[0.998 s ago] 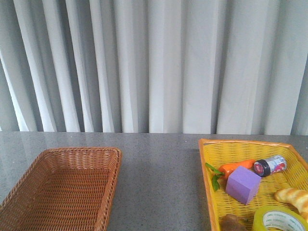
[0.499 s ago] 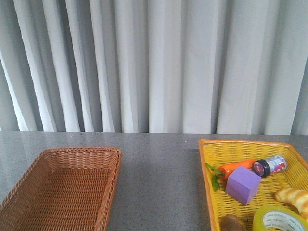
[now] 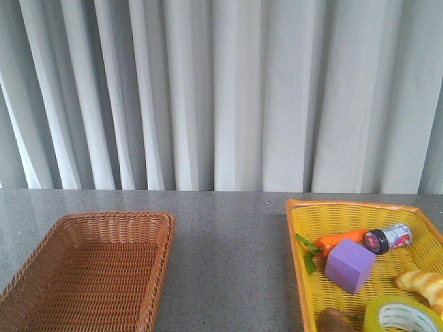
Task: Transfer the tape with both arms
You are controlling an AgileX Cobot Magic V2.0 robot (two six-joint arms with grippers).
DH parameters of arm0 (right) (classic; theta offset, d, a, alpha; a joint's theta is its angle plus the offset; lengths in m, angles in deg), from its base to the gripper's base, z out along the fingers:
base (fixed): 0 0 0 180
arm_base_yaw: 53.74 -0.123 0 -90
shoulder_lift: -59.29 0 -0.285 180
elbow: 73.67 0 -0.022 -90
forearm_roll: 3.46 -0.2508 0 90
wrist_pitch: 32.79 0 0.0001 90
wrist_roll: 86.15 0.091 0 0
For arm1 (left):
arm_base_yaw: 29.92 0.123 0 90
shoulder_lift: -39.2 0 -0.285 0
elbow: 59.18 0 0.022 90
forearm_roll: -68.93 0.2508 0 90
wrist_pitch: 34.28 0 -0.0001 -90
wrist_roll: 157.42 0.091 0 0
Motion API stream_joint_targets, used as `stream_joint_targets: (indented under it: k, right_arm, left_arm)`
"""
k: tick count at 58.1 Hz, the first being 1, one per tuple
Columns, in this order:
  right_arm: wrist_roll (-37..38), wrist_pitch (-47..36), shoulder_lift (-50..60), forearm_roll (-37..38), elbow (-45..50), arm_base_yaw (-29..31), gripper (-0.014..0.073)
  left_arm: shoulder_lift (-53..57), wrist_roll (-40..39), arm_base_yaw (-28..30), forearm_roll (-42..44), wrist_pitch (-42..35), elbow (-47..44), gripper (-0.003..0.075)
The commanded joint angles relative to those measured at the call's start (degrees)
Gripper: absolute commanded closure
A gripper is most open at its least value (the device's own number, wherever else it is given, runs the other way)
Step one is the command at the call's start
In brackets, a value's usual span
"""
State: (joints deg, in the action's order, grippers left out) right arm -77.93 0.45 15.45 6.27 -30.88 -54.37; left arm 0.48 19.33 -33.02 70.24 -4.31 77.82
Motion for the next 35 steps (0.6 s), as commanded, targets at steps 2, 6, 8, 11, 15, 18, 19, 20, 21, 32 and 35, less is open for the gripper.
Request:
stream_joint_targets:
  k: [2, 6, 8, 11, 15, 18, 19, 20, 21, 32, 35]
  right_arm:
    - [-1.53, -3.51, -0.36, 0.60, -1.76, 0.31, 0.0260]
    - [-1.39, -3.51, -0.36, -0.27, -1.76, 0.31, 0.0134]
    - [-1.39, -3.51, -0.36, -1.02, -1.76, 0.31, 0.0078]
    - [-1.33, -3.51, -0.36, -2.26, -1.76, 0.31, 0.0005]
    - [-1.33, -3.56, -0.36, -4.27, -1.76, 0.31, -0.0050]
    - [-1.33, -3.78, -0.36, -4.90, -1.76, 0.31, -0.0060]
    - [-1.33, -4.00, -0.36, -4.90, -1.76, 0.31, -0.0059]
    - [-1.33, -4.08, -0.36, -4.90, -1.76, 0.31, -0.0059]
    - [-1.33, -4.47, -0.36, -4.82, -1.76, 0.31, -0.0057]
    - [-1.26, -1.37, -3.12, -4.80, -6.71, 0.31, -0.0011]
    - [-1.26, 1.91, -5.35, -4.68, -8.94, 0.31, 0.0006]
  left_arm:
    - [-1.34, -0.53, -0.22, -0.06, -3.98, 1.89, 0.0298]
    - [-1.41, -0.53, -0.22, -0.06, -4.19, 1.89, 0.0212]
    - [-1.41, -0.53, -0.22, -0.06, -4.25, 1.89, 0.0180]
    - [-1.41, -0.53, -0.22, -0.06, -4.19, 1.89, 0.0148]
    - [-1.41, -0.47, -0.22, -0.06, -4.25, 1.89, 0.0129]
    - [-1.41, -0.47, -0.22, -0.06, -4.31, 1.89, 0.0131]
    - [-1.41, -0.41, -0.22, -0.06, -4.31, 1.89, 0.0132]
    - [-1.41, -0.41, -0.22, -0.06, -4.38, 1.89, 0.0132]
    - [-1.41, -0.20, -0.22, -0.06, -4.37, 1.89, 0.0132]
    - [-1.41, 1.49, -0.22, -0.06, -5.80, 1.89, 0.0132]
    - [-1.41, 1.49, -0.22, -0.06, -5.73, 1.89, 0.0132]
